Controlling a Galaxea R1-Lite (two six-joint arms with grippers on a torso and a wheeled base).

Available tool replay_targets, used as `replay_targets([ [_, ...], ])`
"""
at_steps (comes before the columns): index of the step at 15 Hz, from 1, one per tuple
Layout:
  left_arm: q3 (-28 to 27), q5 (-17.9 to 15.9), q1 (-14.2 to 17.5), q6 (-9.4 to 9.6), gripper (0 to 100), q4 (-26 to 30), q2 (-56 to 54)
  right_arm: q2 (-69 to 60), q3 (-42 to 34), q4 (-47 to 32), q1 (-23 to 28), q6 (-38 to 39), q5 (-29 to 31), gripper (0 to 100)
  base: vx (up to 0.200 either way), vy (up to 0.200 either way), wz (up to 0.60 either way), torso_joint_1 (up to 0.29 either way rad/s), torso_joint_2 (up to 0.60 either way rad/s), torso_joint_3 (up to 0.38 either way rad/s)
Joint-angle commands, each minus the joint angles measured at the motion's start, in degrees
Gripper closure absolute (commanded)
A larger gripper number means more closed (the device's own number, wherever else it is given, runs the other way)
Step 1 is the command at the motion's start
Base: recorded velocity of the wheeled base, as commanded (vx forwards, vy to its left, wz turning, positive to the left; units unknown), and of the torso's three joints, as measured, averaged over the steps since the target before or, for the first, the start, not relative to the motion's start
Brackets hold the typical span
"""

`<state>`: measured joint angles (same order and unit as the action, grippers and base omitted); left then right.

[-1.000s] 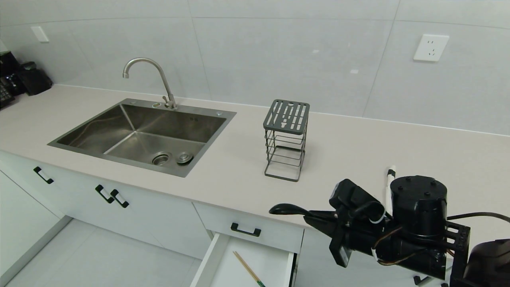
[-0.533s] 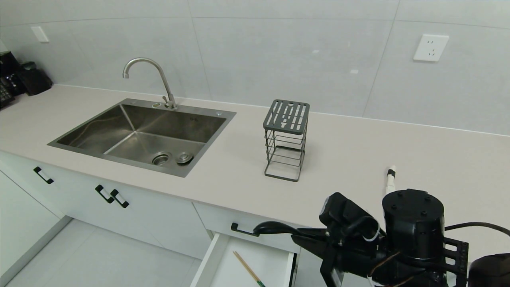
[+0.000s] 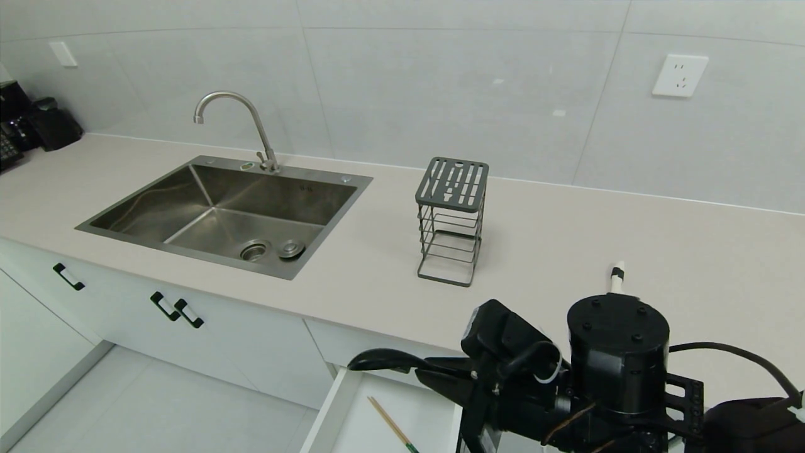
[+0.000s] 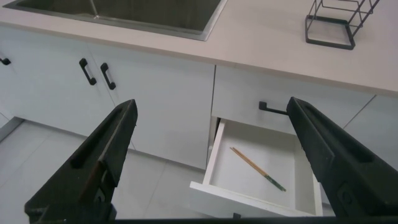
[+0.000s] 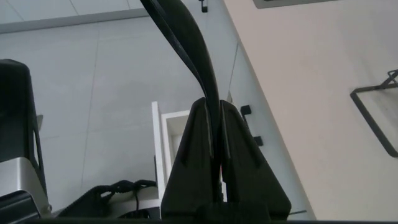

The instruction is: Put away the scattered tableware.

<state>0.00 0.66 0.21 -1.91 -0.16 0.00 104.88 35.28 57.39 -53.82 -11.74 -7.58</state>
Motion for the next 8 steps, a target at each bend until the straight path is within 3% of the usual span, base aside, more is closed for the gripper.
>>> replay_targets([
  [1,0.0,0.04,0.06,-0.02,0,-0.02,0.0,0.86,0.23,0.09,-0.58,0.05,-0.06,100,0.0,0.0,0.0,0.0,0.0,0.0],
  [8,0.0,0.04,0.06,-0.02,0,-0.02,0.0,2.44,3.13,0.18,-3.83,-0.04,-0.06,100,0.0,0.0,0.0,0.0,0.0,0.0],
])
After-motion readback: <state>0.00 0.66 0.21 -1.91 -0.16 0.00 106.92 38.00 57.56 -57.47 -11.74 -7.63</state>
